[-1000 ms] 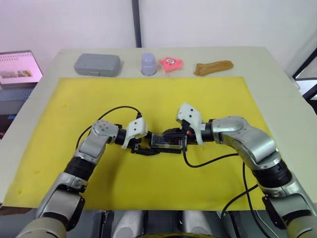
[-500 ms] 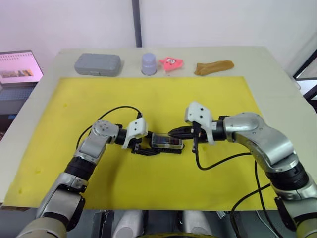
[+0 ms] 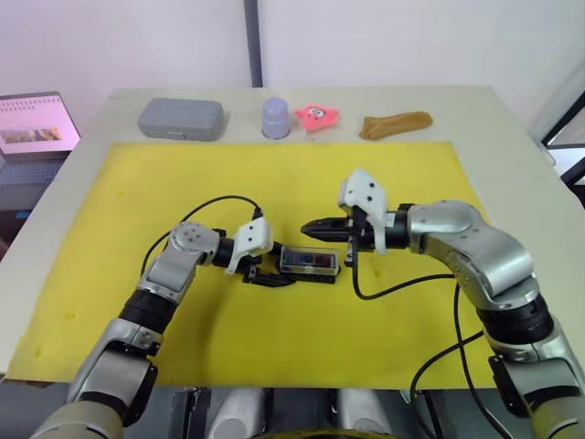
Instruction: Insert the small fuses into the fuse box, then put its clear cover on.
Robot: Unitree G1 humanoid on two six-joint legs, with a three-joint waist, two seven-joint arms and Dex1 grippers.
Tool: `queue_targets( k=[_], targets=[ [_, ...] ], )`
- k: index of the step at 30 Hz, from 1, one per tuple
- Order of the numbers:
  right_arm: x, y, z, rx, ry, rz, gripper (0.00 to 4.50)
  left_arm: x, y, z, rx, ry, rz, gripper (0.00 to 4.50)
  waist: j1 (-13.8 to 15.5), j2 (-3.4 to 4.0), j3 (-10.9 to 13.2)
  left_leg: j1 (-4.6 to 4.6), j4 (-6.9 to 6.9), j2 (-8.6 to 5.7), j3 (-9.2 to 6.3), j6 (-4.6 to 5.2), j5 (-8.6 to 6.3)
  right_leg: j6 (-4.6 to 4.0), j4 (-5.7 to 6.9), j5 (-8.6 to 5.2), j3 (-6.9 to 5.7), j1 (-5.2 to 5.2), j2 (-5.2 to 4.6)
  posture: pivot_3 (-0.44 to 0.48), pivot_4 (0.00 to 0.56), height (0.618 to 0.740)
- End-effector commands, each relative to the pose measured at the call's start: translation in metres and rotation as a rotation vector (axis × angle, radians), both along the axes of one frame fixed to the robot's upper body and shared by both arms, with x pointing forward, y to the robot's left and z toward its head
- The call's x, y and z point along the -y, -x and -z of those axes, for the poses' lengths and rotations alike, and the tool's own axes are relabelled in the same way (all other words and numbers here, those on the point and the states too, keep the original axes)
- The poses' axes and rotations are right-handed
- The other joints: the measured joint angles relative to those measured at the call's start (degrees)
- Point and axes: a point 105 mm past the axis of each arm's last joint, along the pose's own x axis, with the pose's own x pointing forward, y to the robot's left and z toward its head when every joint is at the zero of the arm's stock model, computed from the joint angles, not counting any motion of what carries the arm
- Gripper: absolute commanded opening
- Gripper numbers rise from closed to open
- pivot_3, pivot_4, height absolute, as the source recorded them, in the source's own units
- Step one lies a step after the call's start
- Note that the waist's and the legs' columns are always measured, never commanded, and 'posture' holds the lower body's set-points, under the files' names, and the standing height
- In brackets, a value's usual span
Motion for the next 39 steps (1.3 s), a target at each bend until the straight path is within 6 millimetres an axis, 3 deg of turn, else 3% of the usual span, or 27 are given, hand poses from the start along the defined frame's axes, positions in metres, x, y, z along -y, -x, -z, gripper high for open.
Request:
queue_targets(
  k=[1, 4, 6, 9, 20, 24, 26, 29, 32, 36, 39],
  targets=[
    [0.008, 0.006, 0.044, -0.098, 0.105, 0.003, 0.03, 0.003, 0.01, 0.012, -0.042, -0.031, 0.034, 2.55, 0.1, -0.02, -0.01, 0.0, 0.0, 0.0, 0.0, 0.0, 0.0, 0.0, 0.0, 0.0, 0.0, 0.01, 0.0, 0.0, 0.15, 0.74],
    [0.018, 0.018, 0.091, -0.181, 0.256, -0.023, 0.03, 0.004, 0.01, 0.011, -0.044, -0.031, 0.034, 2.55, -0.32, 0.04, -0.14, 0.04, -0.02, -0.05, 0.11, 0.01, -0.01, 0.0, 0.0, 0.0, 0.01, -0.01, -0.01, 0.0, 0.15, 0.74],
    [0.023, 0.019, 0.101, -0.195, 0.279, -0.017, 0.03, 0.003, 0.01, 0.011, -0.044, -0.032, 0.032, 2.55, -0.31, 0.02, -0.17, 0.37, -0.09, -0.05, 0.06, 0.02, -0.01, 0.01, -0.07, -0.01, -0.05, 0.36, 0.03, 0.0, 0.15, 0.74],
    [0.024, 0.012, 0.09, -0.179, 0.241, 0.006, 0.03, 0.003, 0.009, 0.011, -0.044, -0.034, 0.027, 2.55, -0.4, 0.02, -0.18, 1.12, -0.31, 0.1, -0.06, 0.18, -0.12, 0.05, -0.66, -0.04, -0.13, 1.33, 0.2, 0.0, 0.15, 0.74],
    [0.027, 0.007, 0.064, -0.091, 0.216, -0.006, 0.03, 0.0, 0.008, 0.012, -0.045, -0.037, 0.016, 2.55, -0.35, 0.02, -0.18, 1.11, -0.29, 0.15, -0.09, 0.25, -0.17, 0.06, -0.79, -0.04, -0.12, 1.39, 0.21, 0.0, 0.15, 0.74],
    [0.023, 0.007, 0.031, -0.045, 0.118, -0.01, 0.03, -0.003, 0.008, 0.01, -0.04, -0.036, 0.008, 2.55, -0.38, 0.03, -0.17, 1.04, -0.28, 0.17, -0.09, 0.25, -0.17, 0.06, -0.78, -0.04, -0.12, 1.33, 0.2, 0.0, 0.15, 0.74],
    [0.024, 0.007, 0.014, -0.014, 0.09, 0.0, 0.0, -0.006, 0.008, 0.003, -0.024, -0.025, 0.001, 3.57, -0.42, 0.05, -0.14, 0.93, -0.25, 0.2, -0.09, 0.24, -0.17, 0.06, -0.77, -0.03, -0.12, 1.2, 0.2, 0.0, 0.15, 0.74],
    [0.029, 0.009, 0.006, 0.006, 0.094, 0.003, 0.87, -0.013, 0.009, -0.001, -0.012, -0.032, -0.011, 4.5, -0.43, 0.09, -0.11, 0.77, -0.25, 0.21, -0.07, 0.24, -0.17, 0.07, -0.73, -0.03, -0.11, 0.99, 0.17, 0.0, 0.15, 0.74],
    [0.031, 0.011, 0.003, 0.012, 0.1, 0.005, 2.36, -0.02, 0.012, -0.002, -0.008, -0.044, -0.019, 4.5, -0.53, 0.09, -0.1, 0.77, -0.26, 0.22, -0.05, 0.24, -0.17, 0.07, -0.73, -0.03, -0.1, 0.97, 0.17, 0.0, 0.15, 0.74],
    [0.044, 0.013, -0.009, 0.046, 0.128, 0.02, 4.45, -0.051, 0.016, -0.014, 0.011, -0.068, -0.077, 4.5, -0.78, 0.16, -0.01, 0.76, -0.34, 0.26, 0.04, 0.24, -0.17, 0.07, -0.71, -0.03, -0.04, 0.85, 0.2, 0.0, 0.15, 0.74],
    [0.054, 0.017, -0.013, 0.054, 0.158, 0.024, 4.49, -0.064, 0.017, -0.029, 0.021, -0.056, -0.114, 4.5, -0.53, 0.19, 0.05, 0.75, -0.37, 0.29, 0.04, 0.24, -0.17, 0.07, -0.71, -0.03, -0.04, 0.82, 0.2, 0.0, 0.15, 0.74]
  ],
)
